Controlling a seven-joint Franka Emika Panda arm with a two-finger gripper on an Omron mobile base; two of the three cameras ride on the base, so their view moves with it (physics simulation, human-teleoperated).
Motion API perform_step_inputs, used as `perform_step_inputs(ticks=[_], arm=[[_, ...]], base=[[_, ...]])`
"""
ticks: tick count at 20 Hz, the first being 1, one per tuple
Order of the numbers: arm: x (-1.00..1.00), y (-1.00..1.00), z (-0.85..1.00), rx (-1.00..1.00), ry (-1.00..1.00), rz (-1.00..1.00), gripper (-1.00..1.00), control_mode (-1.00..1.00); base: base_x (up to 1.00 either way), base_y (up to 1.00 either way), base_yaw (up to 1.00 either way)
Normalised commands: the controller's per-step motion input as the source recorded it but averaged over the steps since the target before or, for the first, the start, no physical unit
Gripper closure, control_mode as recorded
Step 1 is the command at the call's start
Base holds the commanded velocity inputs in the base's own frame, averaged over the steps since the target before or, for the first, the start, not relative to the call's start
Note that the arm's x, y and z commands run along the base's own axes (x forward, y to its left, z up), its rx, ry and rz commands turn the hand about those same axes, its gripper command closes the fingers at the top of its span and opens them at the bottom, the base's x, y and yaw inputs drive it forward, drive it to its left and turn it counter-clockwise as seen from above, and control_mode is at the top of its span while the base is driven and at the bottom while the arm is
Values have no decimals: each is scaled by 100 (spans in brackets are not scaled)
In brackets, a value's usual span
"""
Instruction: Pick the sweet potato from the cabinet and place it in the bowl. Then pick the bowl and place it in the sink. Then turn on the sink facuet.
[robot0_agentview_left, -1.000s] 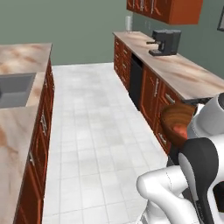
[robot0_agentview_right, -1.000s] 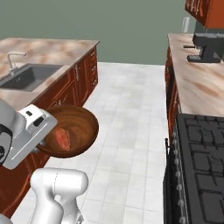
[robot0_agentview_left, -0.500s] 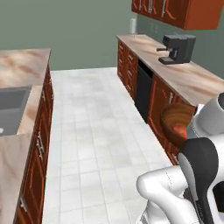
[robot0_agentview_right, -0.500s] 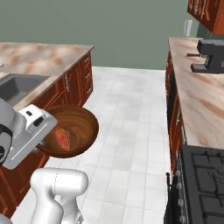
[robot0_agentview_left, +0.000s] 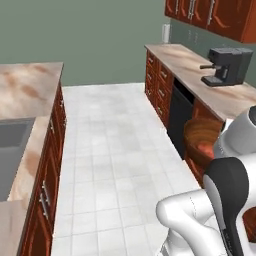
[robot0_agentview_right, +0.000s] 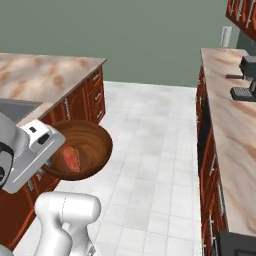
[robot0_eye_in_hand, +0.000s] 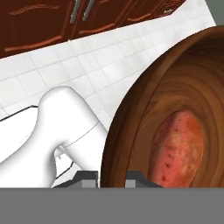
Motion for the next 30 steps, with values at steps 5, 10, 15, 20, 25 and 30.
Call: perform_step_inputs(ticks=[5, 10, 15, 20, 25, 30], arm=[[0, 0, 0, 0, 0, 0, 100, 100], [0, 0, 0, 0, 0, 0, 100, 100], [0, 0, 0, 0, 0, 0, 100, 100], [0, 0, 0, 0, 0, 0, 100, 100], [0, 0, 0, 0, 0, 0, 100, 100], [0, 0, 0, 0, 0, 0, 100, 100]], base=[[98, -18, 38], [76, -26, 64], [72, -22, 69], [61, -24, 70], [53, -21, 70], [64, -29, 65]])
